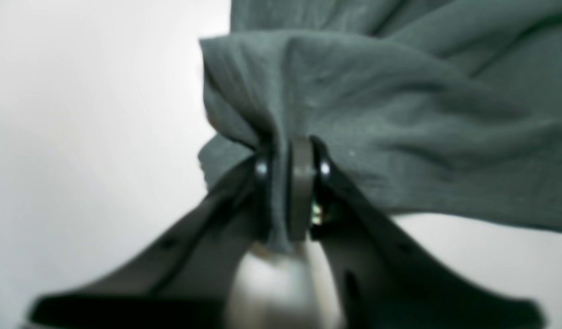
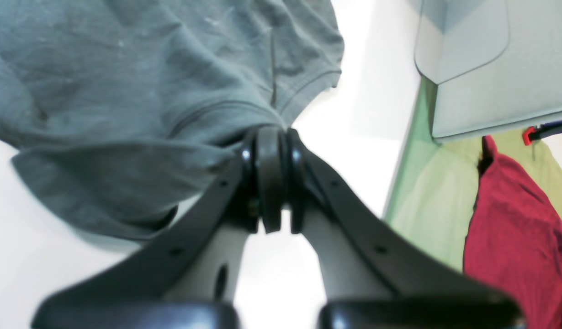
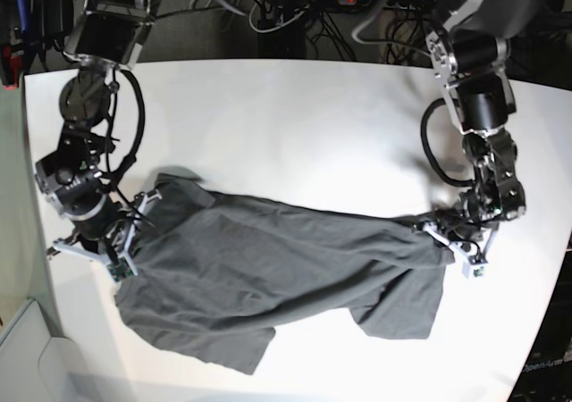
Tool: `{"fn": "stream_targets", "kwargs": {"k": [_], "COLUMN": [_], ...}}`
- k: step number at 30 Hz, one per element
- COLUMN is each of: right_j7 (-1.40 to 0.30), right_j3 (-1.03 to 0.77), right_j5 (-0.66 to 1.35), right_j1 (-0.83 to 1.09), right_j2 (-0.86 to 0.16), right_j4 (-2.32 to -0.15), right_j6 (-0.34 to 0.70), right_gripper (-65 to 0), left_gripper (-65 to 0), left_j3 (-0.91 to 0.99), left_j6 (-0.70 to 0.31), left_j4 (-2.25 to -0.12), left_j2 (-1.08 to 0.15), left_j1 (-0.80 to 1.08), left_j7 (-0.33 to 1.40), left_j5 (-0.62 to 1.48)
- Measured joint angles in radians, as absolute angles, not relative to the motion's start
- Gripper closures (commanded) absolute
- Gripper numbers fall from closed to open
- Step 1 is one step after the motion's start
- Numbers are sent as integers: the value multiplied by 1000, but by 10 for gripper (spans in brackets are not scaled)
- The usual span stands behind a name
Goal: Layout the t-shirt on the table in an organized manner, then fold the t-shirt properly
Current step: 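Lift the folded grey shirt with both grippers and drag it back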
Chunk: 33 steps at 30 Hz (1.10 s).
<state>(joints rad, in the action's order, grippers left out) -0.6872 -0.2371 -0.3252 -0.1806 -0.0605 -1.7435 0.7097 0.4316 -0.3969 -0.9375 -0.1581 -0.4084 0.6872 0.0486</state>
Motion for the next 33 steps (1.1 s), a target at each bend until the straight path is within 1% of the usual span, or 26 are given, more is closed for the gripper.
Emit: {"fn": "stream_targets", "kwargs": {"k": [3,4,6,7,9,12,14,21,23,26,33], "right_j7": [-688,-687,-687,-688,-688,-688,-687,-688,-687,-687,-687], "right_j3": [-236,-236,-236,-236,-236,-235,-235,-235,-236,-234,-235], "right_j5": [-326,-325,-325,-326,-325,-326,-325,-325,-325,-325,-325], "right_j1": [-177,-176,-177,-177,-179,-179,-179,-179,-179,-179,-179], "right_j2": [-60,-60,-60,-60,-60,-60,-60,-57,-57,-55,-55], "right_j4": [-1744,-1744,-1744,-1744,-1744,-1744,-1744,-1744,-1744,-1744,-1744], "right_j6": [710,710,710,710,710,709,709,710,709,710,709], "right_gripper": [0,0,0,0,0,0,0,0,0,0,0], "left_gripper": [-340,-389,-455,-465,-466,-467,-467,-467,-467,-467,-467], "left_j3": [435,437,437,437,437,437,439,436,443,439,443], "left_j6": [-402,-406,-407,-408,-408,-402,-401,-408,-393,-394,-393], "left_j4": [-942,-948,-960,-978,-1038,-1139,-1171,-1180,-1178,-1179,-1180], "left_j2": [-158,-158,-158,-157,-155,-151,-141,-106,-89,-74,-75], "left_j1": [-382,-377,-372,-369,-353,-306,-293,-277,-274,-275,-275], "left_j7": [677,682,701,731,799,821,835,819,819,781,781], "left_j5": [50,51,56,56,49,50,48,52,43,49,49]}}
